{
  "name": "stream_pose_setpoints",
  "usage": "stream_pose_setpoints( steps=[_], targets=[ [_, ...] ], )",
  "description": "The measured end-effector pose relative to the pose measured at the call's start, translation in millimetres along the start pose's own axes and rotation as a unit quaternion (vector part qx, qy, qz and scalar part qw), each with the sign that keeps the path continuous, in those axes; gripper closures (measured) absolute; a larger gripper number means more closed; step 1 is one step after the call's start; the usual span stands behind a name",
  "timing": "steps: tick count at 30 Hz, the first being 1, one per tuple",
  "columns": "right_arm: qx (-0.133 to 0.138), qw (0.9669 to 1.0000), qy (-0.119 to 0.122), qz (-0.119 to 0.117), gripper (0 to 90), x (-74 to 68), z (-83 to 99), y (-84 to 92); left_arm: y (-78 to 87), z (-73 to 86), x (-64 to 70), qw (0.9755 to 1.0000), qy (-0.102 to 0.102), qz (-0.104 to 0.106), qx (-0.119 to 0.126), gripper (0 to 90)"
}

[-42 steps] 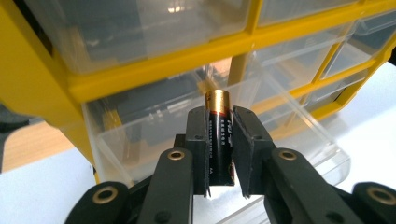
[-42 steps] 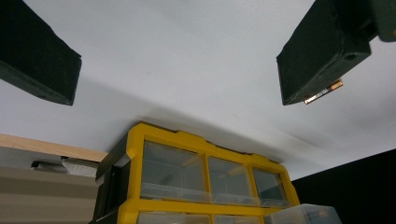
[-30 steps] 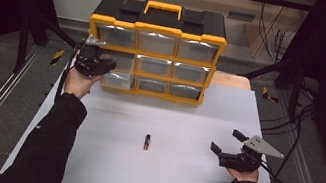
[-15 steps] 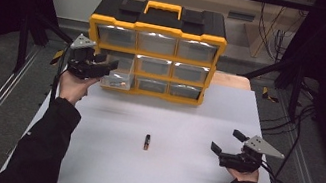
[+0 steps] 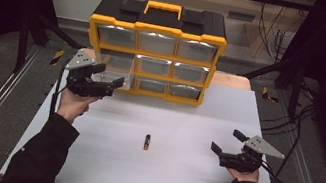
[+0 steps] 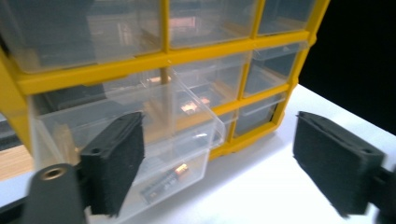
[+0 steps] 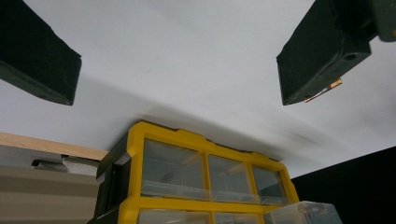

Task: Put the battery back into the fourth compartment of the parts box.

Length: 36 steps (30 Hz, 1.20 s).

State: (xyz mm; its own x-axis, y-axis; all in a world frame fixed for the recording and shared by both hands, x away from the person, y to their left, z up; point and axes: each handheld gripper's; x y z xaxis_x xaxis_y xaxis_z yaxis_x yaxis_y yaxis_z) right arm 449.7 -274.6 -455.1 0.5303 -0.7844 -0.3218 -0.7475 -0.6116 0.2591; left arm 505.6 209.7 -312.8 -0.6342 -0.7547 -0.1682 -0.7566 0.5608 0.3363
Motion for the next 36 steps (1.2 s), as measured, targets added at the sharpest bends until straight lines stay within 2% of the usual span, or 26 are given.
stream_pose_setpoints(
  steps=[4, 9, 20, 23, 28, 36],
  targets=[
    [0.001, 1.0000, 0.001, 0.000, 0.2, 0.2, -0.1, 0.1, -0.8, 8.6, 12.7, 1.0000, -0.005, 0.006, 0.000, 8.1],
    [0.000, 1.0000, 0.001, -0.001, 0.2, 0.1, -0.1, 0.1, -5.3, 19.9, 27.1, 0.9998, -0.010, 0.015, -0.007, 3.9],
    [0.000, 1.0000, 0.002, 0.000, 0.2, 0.1, -0.1, 0.3, -26.1, 41.8, 65.9, 0.9977, -0.030, 0.054, -0.030, 2.7],
    [-0.001, 1.0000, 0.002, -0.001, 0.2, 0.1, -0.1, 0.2, -35.6, 50.1, 76.5, 0.9960, -0.040, 0.063, -0.050, 2.8],
    [-0.002, 1.0000, 0.002, -0.001, 0.2, 0.0, 0.0, 0.2, -47.4, 62.6, 88.5, 0.9935, -0.039, 0.078, -0.073, 2.7],
    [-0.004, 1.0000, -0.001, -0.002, 0.2, -0.5, 0.3, 0.0, -66.0, 81.8, 107.4, 0.9876, -0.043, 0.097, -0.115, 2.7]
  ],
)
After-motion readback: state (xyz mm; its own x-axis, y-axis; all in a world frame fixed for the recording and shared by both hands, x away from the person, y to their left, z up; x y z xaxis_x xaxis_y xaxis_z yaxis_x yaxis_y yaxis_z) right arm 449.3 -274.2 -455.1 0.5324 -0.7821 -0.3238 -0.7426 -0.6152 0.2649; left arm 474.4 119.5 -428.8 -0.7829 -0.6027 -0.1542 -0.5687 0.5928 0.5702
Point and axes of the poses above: each handheld gripper's, and its own axes: y roughly backward along the jaws, z roughly out of its underside, x roughly to its right, and after that the axes turned 13 degrees about -y, right-handed
